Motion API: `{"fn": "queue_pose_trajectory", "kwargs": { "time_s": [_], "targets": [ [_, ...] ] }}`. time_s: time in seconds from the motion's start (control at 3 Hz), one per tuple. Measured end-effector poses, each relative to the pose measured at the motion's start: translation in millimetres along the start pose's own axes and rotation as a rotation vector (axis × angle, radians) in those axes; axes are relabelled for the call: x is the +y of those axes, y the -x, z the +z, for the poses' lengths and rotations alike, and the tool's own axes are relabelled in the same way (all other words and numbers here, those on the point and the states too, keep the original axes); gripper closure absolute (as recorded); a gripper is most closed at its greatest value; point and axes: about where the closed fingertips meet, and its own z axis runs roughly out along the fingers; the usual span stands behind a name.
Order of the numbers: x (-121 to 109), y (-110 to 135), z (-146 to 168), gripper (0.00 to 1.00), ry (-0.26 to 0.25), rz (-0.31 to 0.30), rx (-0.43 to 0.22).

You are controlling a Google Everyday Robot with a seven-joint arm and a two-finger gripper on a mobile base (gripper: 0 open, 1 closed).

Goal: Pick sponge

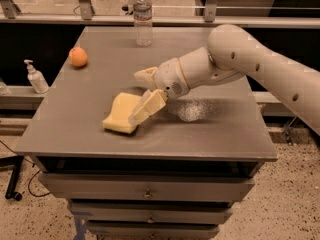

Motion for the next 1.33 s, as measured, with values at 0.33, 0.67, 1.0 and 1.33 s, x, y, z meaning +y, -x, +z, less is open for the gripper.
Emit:
{"fn": "queue_pose_trajectory", "kwargs": {
  "time_s": [0.33, 0.67, 1.0, 1.33],
  "targets": [
    [8.5, 6.2, 15.5, 0.0, 0.065, -0.008, -0.014],
    [13.8, 2.4, 21.0, 0.12, 0.099, -0.022, -0.011],
    [17.0, -0.1, 19.0, 0.3, 0.111, -0.032, -0.007],
    [21.0, -1.1, 14.2, 0.53, 0.113, -0.035, -0.002]
  ]
}}
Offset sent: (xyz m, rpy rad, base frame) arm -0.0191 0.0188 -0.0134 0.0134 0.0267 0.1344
